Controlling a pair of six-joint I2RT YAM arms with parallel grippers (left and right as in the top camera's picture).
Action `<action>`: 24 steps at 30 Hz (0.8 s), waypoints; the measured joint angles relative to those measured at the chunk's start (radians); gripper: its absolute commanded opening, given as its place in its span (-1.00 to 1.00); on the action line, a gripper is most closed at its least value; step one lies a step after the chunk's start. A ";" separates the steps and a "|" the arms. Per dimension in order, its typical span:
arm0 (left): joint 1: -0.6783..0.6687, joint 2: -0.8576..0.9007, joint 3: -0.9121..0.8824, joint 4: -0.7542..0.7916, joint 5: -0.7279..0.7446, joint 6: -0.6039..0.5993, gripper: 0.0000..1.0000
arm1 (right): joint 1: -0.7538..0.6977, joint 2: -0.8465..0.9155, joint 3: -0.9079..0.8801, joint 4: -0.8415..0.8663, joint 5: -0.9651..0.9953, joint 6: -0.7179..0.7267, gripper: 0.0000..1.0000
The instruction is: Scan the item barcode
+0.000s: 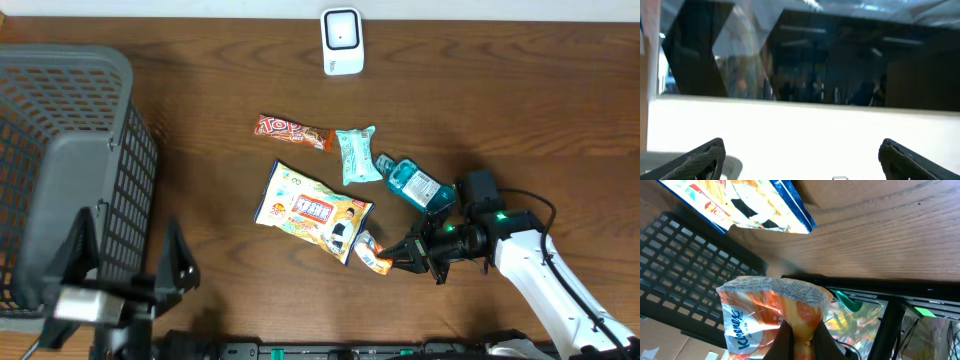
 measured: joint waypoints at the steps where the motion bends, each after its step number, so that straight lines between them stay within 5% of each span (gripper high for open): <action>1: 0.000 0.009 -0.012 -0.004 -0.001 -0.003 0.96 | 0.000 0.000 0.000 0.000 0.005 0.001 -0.80; 18: 0.000 0.078 -0.119 -0.254 -0.009 -0.022 0.96 | 0.000 0.000 0.000 0.000 0.107 -0.006 -0.78; 20: 0.000 0.067 -0.119 -0.254 0.013 -0.021 0.96 | 0.000 0.000 0.000 0.000 0.112 -0.013 -0.51; 21: 0.000 0.058 -0.119 -0.255 0.024 -0.018 0.96 | 0.000 0.000 0.000 0.000 0.116 -0.024 -0.19; 22: 0.000 0.048 -0.119 -0.256 0.032 -0.016 0.96 | 0.000 0.000 0.000 0.000 0.128 -0.045 0.34; 24: 0.000 0.028 -0.119 -0.269 0.045 -0.010 0.96 | 0.000 0.000 0.000 0.002 0.163 -0.097 0.55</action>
